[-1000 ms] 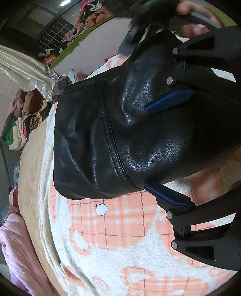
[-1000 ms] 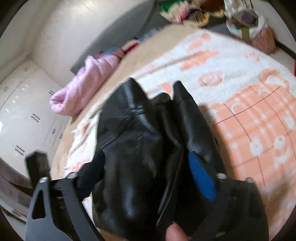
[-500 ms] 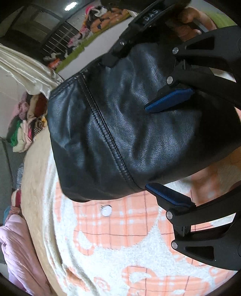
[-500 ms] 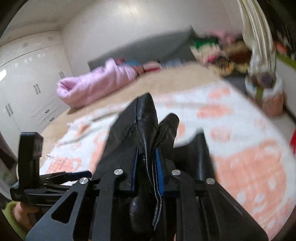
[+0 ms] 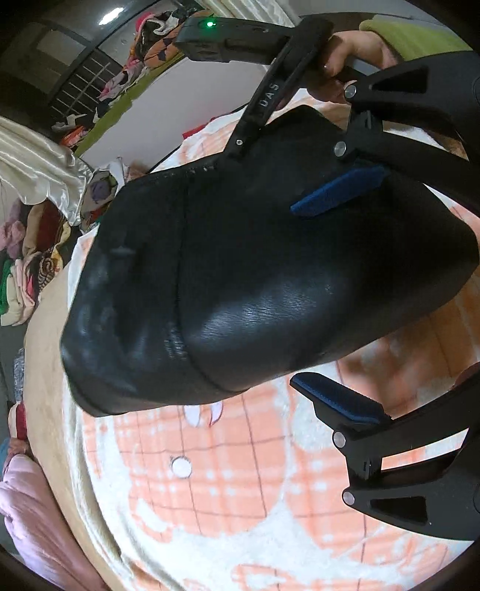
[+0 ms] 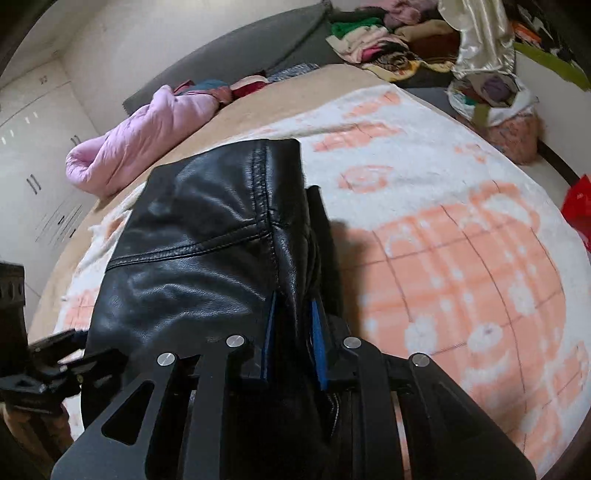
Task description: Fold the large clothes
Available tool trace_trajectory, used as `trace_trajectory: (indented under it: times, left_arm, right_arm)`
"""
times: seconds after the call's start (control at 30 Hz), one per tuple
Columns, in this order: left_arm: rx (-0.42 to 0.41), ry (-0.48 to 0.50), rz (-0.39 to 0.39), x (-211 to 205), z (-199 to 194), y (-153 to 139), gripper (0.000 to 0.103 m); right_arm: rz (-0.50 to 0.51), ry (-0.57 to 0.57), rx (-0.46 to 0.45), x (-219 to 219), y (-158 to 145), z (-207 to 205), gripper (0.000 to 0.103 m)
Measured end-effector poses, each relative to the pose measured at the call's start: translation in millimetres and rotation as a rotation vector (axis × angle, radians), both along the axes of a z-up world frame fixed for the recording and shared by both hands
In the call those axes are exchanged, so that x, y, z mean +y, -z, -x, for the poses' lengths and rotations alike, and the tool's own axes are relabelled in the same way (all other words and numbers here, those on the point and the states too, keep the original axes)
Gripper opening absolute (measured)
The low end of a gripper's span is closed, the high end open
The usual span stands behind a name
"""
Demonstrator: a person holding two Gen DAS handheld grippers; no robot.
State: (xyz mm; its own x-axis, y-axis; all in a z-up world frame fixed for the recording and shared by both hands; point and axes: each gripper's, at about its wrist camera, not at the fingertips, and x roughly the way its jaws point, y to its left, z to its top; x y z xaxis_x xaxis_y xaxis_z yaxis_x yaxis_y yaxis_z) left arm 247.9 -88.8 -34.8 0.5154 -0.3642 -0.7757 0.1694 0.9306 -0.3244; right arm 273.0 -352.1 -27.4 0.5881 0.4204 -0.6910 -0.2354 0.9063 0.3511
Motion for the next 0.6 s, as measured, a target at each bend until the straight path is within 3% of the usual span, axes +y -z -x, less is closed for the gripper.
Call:
trace_trajectory:
  times: [0.13,0.27,0.4,0.53,0.6]
  left_arm:
    - [0.014,-0.011,0.009,2.2,-3.2,2.3,0.079]
    - [0.024,-0.028,0.009,7.2,-2.3,5.7,0.083]
    - [0.021,-0.031,0.017,9.6,-1.6,4.5,0.083]
    - [0.019,-0.029,0.019,8.3,-0.7,5.9,0.083]
    - [0.022,-0.019,0.022,7.2,-0.5,5.8,0.083]
  right_arm:
    - [-0.042,0.037,0.037,-7.3,10.8,-5.5,0.028]
    - [-0.118,0.072,0.037,-21.5,-1.3,8.7,0.053]
    - [-0.262,0.024,-0.003,-41.5,-17.4,42.5,0.066]
    - [-0.319,0.029,0.072,-42.2,-2.6,52.5,0.062]
    - [-0.326,0.061,0.161,-43.4,16.1,47.5,0.046]
